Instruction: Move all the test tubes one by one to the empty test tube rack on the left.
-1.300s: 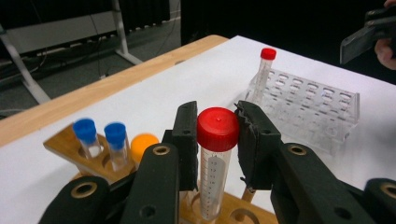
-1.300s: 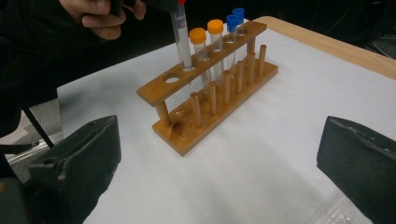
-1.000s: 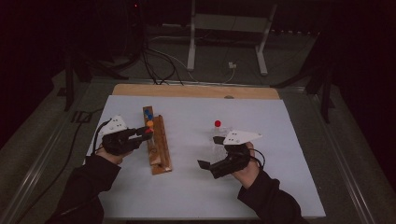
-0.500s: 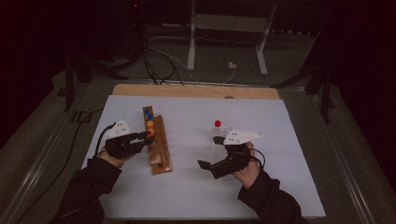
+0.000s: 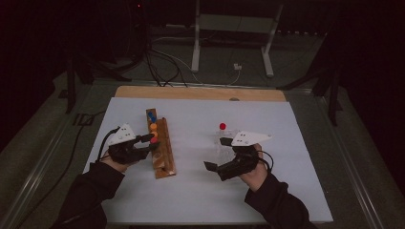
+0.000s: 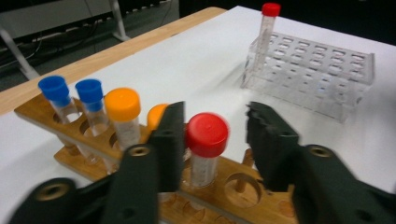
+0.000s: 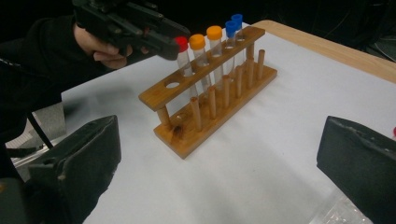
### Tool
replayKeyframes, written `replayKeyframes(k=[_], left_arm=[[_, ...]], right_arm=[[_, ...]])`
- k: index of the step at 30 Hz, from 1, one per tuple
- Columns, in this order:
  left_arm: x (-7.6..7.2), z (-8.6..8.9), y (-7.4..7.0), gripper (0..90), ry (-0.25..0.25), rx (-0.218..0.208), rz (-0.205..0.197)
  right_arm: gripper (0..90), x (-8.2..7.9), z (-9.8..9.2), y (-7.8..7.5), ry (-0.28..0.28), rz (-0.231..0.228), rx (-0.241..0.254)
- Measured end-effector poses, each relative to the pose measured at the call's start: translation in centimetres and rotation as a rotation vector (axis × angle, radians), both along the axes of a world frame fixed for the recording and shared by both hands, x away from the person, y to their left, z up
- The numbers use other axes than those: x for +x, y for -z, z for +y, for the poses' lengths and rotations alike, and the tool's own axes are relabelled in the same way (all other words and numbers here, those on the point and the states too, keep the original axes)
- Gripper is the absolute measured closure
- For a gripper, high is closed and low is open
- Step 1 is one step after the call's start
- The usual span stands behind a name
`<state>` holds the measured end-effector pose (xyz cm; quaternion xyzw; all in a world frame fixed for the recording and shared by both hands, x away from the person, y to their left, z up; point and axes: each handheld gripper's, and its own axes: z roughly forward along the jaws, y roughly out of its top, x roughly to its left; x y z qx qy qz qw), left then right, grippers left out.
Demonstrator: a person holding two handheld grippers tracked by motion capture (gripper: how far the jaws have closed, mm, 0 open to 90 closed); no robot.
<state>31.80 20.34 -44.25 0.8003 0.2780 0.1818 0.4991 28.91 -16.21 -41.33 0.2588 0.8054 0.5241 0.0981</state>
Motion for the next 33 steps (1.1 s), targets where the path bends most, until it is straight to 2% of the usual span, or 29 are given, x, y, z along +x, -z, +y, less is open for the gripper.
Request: replayKeyframes(k=[5, 8, 10, 15, 20, 27, 30, 33], left_arm=[[-0.8, -0.1, -0.8, 39.2, 0.022, -0.024, -0.006], [-1.4, -0.3, -1.2, 27.0, 0.027, -0.043, -0.004], [-1.7, -0.5, -1.4, 17.5, 0.028, -0.036, 0.002], [-2.6, -0.8, -1.6, 3.7, 0.056, -0.033, 0.028], [-3.1, -0.5, -1.6, 0.9, 0.061, -0.058, 0.028], [-3.6, 0.2, -1.6, 0.9, 0.043, -0.068, 0.012], [-3.8, 0.4, -1.6, 0.9, 0.040, -0.070, 0.013], [-3.8, 0.6, -1.5, 1.0, 0.036, -0.073, 0.015]], right_arm=[[0.0, 0.3, -0.7, -0.7, 0.024, -0.018, 0.005], [0.0, 0.8, -1.4, -1.2, 0.047, -0.029, 0.006], [0.0, 1.3, -1.9, -1.4, 0.063, -0.025, 0.011], [0.0, 2.8, -2.9, -1.3, 0.104, -0.009, -0.004], [0.0, 4.1, -3.6, -0.3, 0.144, 0.008, -0.040], [2.1, 5.6, -3.8, 1.8, 0.197, 0.045, -0.125], [8.0, 6.2, -3.8, 2.7, 0.215, 0.062, -0.156], [20.3, 6.9, -3.8, 3.5, 0.235, 0.064, -0.189]])
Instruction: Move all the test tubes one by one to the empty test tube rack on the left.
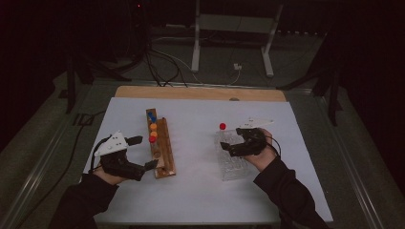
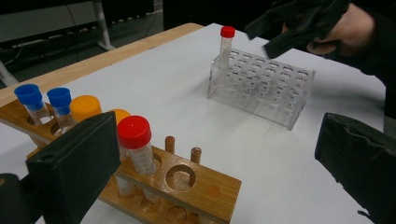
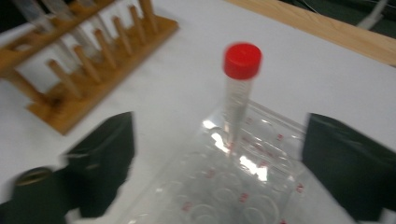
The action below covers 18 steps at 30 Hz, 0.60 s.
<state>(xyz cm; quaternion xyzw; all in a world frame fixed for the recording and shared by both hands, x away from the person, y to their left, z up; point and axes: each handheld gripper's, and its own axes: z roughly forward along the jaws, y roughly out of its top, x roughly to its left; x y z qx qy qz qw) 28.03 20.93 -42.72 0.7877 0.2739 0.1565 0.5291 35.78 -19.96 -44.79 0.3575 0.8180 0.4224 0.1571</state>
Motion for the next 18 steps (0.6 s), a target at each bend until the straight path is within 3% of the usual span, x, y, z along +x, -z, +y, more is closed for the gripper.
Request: replayKeyframes(k=[2, 4, 14, 18], left_arm=[[0.0, 0.1, 0.0, 1.0, -0.001, -0.001, -0.001], [0.0, 0.1, 0.0, 0.9, -0.001, -0.002, 0.001], [0.0, 0.1, 0.0, 1.0, 0.000, -0.005, 0.005], [0.1, 0.1, 0.1, 0.9, 0.003, -0.002, 0.007]], right_arm=[[25.1, 0.4, 0.0, 0.4, 0.001, 0.005, -0.013], [36.3, 0.7, 0.1, 0.6, 0.001, 0.011, -0.025], [53.8, 2.1, 1.0, 1.3, -0.014, 0.018, -0.079], [60.4, 2.6, 1.5, 1.3, -0.011, 0.024, -0.079]])
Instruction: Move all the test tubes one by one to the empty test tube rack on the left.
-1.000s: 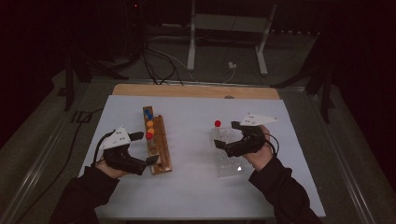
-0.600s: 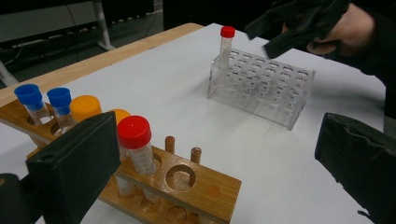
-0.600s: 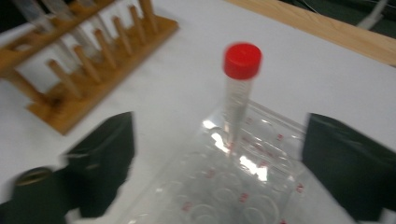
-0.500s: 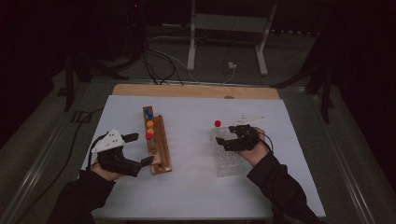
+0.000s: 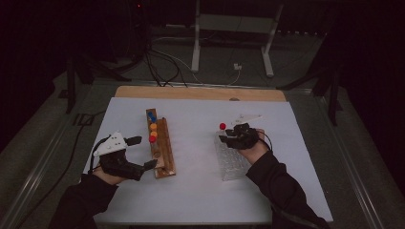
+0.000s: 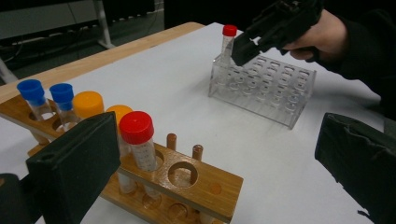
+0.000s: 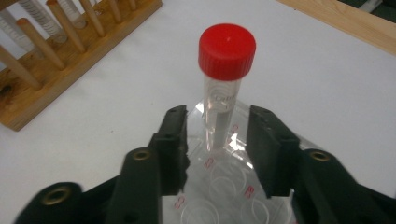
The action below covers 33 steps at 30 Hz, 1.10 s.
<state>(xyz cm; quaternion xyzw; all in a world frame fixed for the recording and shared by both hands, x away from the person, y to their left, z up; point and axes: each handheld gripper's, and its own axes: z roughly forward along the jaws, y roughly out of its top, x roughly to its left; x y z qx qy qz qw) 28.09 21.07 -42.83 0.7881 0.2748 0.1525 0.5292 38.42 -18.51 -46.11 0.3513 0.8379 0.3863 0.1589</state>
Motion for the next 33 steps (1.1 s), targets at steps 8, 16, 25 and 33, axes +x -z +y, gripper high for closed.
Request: replayKeyframes(k=[8, 16, 25, 33], left_arm=[[0.1, 0.0, 0.0, 1.0, 0.000, -0.001, 0.005], [0.1, 0.0, 0.1, 1.0, 0.001, -0.001, 0.006], [0.1, 0.0, 0.0, 1.0, 0.005, 0.002, 0.003], [0.1, -0.2, -0.3, 1.0, 0.019, -0.001, 0.010]], right_arm=[[70.8, 0.6, 0.5, 0.0, 0.006, 0.004, 0.002], [75.0, 0.6, 0.7, -0.1, 0.010, 0.003, 0.000], [75.2, 0.3, 0.5, -1.4, 0.009, -0.024, 0.011], [75.2, -0.4, 0.0, -3.7, 0.003, -0.067, 0.029]])
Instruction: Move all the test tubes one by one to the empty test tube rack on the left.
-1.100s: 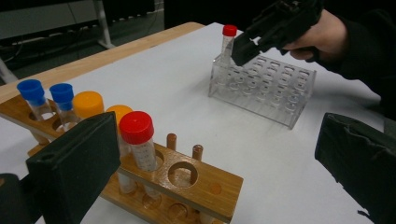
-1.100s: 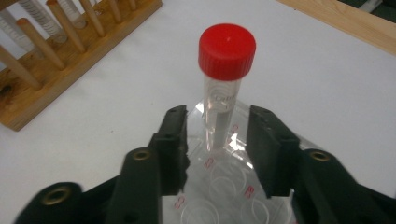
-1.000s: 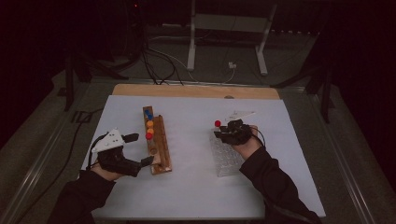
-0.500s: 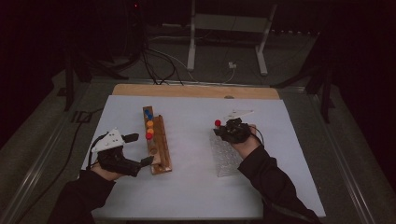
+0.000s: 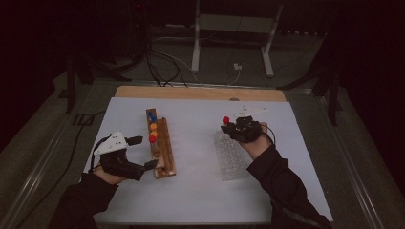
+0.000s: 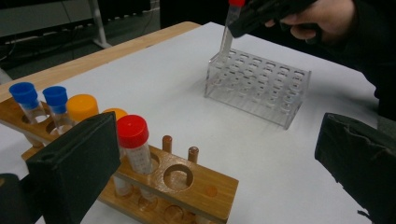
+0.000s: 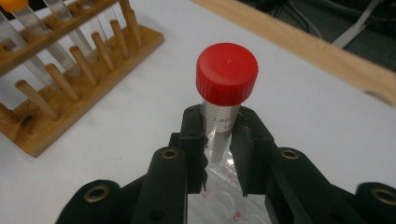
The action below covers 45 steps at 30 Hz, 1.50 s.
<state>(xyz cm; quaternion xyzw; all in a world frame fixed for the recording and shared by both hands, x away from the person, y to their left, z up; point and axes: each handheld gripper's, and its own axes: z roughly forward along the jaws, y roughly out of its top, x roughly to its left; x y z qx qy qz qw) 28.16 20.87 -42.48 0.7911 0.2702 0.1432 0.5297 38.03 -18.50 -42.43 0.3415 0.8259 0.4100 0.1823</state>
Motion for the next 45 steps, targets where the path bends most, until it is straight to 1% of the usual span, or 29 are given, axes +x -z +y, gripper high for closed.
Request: replayKeyframes(k=[5, 9, 12, 15, 17, 20, 27, 32, 37, 39, 43, 45], left_arm=[[0.0, -0.3, -0.3, 1.0, 0.012, -0.001, -0.003], [0.1, -0.4, -0.5, 1.0, 0.021, -0.010, 0.001], [0.1, -0.6, -0.7, 1.0, 0.031, -0.013, 0.000], [0.1, -0.9, -0.9, 1.0, 0.041, -0.017, 0.004], [0.2, -1.1, -1.0, 1.0, 0.053, -0.018, 0.011], [0.3, -1.6, -1.1, 1.0, 0.068, -0.018, 0.011], [0.5, -2.9, -1.2, 1.0, 0.106, -0.019, 0.015], [0.7, -3.8, -1.3, 1.1, 0.130, -0.017, 0.017], [0.7, -4.7, -1.4, 1.0, 0.154, -0.023, 0.021], [0.8, -5.1, -1.4, 1.1, 0.166, -0.022, 0.023], [0.8, -6.0, -1.6, 1.1, 0.187, -0.017, 0.018], [0.9, -6.5, -1.6, 1.0, 0.201, -0.023, 0.021]], right_arm=[[75.2, -0.8, -0.3, -1.8, -0.007, -0.040, 0.009], [75.2, -1.5, -0.5, -3.1, -0.020, -0.065, 0.021], [75.2, -2.2, -0.4, -3.8, -0.041, -0.076, 0.029], [75.2, -2.8, 0.0, -4.0, -0.065, -0.076, 0.033], [75.2, -3.3, 0.3, -3.9, -0.084, -0.075, 0.030], [75.2, -4.0, 0.8, -3.6, -0.115, -0.067, 0.025], [75.2, -5.4, 1.9, -2.4, -0.174, -0.034, 0.023], [75.2, -6.2, 2.5, -1.7, -0.201, -0.019, 0.024], [75.2, -7.1, 3.1, -0.9, -0.233, -0.009, 0.009], [75.2, -7.5, 3.2, -0.7, -0.243, -0.003, 0.016], [75.2, -8.1, 3.6, -0.4, -0.263, 0.004, 0.012], [75.2, -8.3, 3.7, -0.1, -0.273, 0.008, 0.014]])
